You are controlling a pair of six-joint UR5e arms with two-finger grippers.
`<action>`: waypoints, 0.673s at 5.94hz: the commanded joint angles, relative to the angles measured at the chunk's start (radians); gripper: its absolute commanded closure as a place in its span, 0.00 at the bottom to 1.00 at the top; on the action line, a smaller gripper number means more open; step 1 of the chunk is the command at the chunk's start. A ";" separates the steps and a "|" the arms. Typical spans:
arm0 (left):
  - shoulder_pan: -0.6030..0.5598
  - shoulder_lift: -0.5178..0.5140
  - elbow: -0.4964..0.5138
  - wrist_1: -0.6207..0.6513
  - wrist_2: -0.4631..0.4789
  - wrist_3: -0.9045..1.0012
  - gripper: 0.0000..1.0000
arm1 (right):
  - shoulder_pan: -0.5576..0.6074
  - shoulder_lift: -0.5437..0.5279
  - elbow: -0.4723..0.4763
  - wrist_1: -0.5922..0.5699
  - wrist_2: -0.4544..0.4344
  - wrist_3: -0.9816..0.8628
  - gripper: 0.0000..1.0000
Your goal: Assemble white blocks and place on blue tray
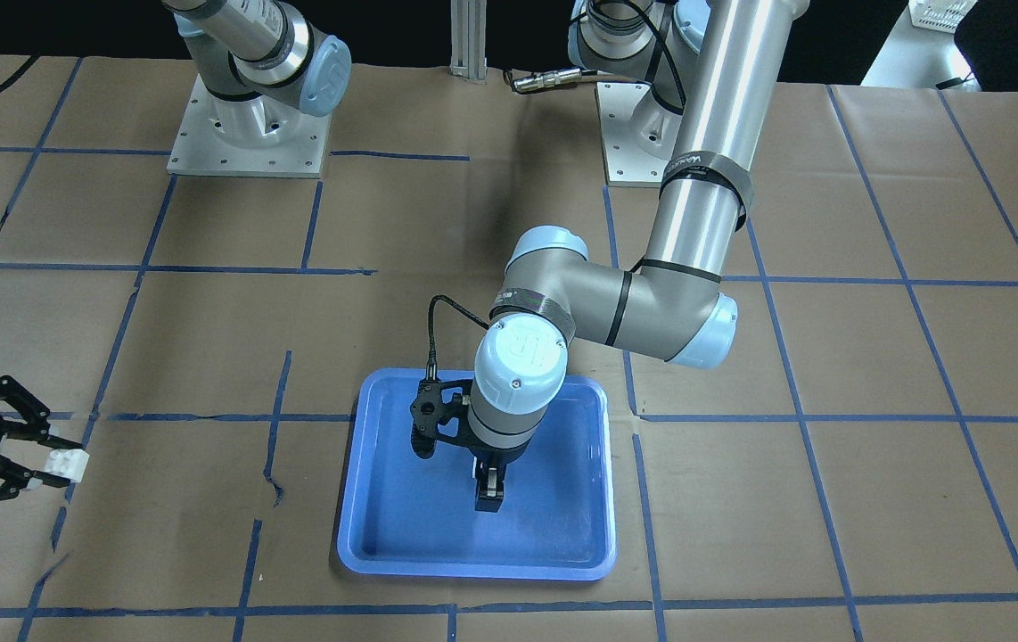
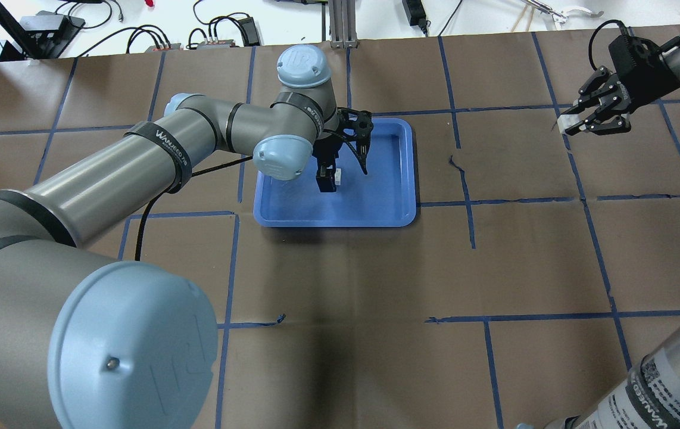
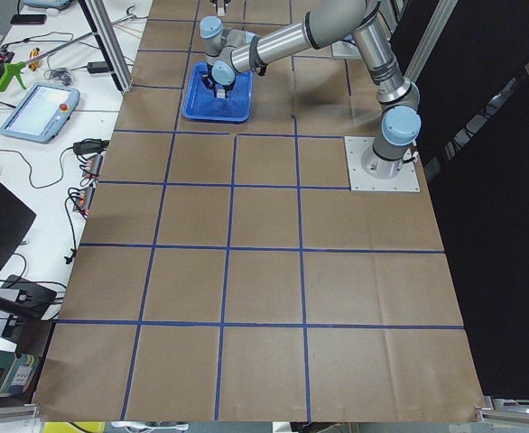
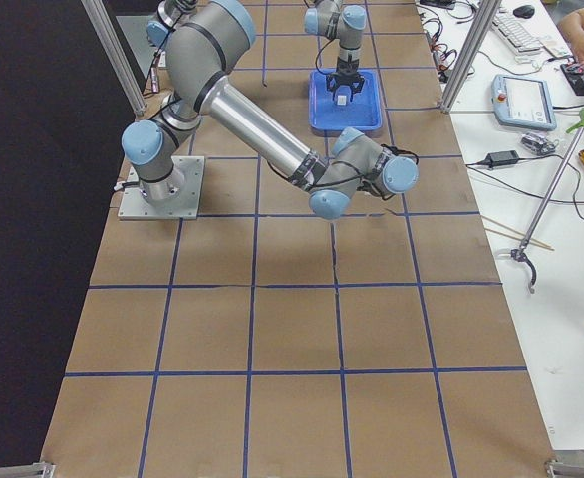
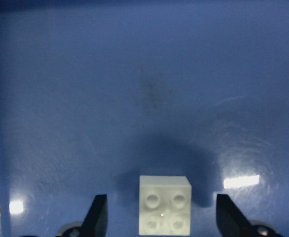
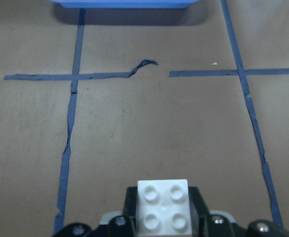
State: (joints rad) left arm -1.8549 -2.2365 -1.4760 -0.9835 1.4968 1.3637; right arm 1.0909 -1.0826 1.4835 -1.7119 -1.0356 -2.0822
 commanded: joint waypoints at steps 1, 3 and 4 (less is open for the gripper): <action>0.003 0.043 0.020 -0.045 -0.001 -0.003 0.12 | 0.087 -0.120 0.096 -0.017 0.026 0.129 0.73; 0.054 0.176 0.036 -0.207 -0.006 -0.006 0.12 | 0.116 -0.125 0.151 -0.093 0.078 0.192 0.73; 0.060 0.283 0.039 -0.315 -0.004 -0.027 0.12 | 0.154 -0.120 0.182 -0.177 0.083 0.235 0.73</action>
State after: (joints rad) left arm -1.8086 -2.0457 -1.4422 -1.2005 1.4929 1.3508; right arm 1.2144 -1.2038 1.6360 -1.8191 -0.9614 -1.8888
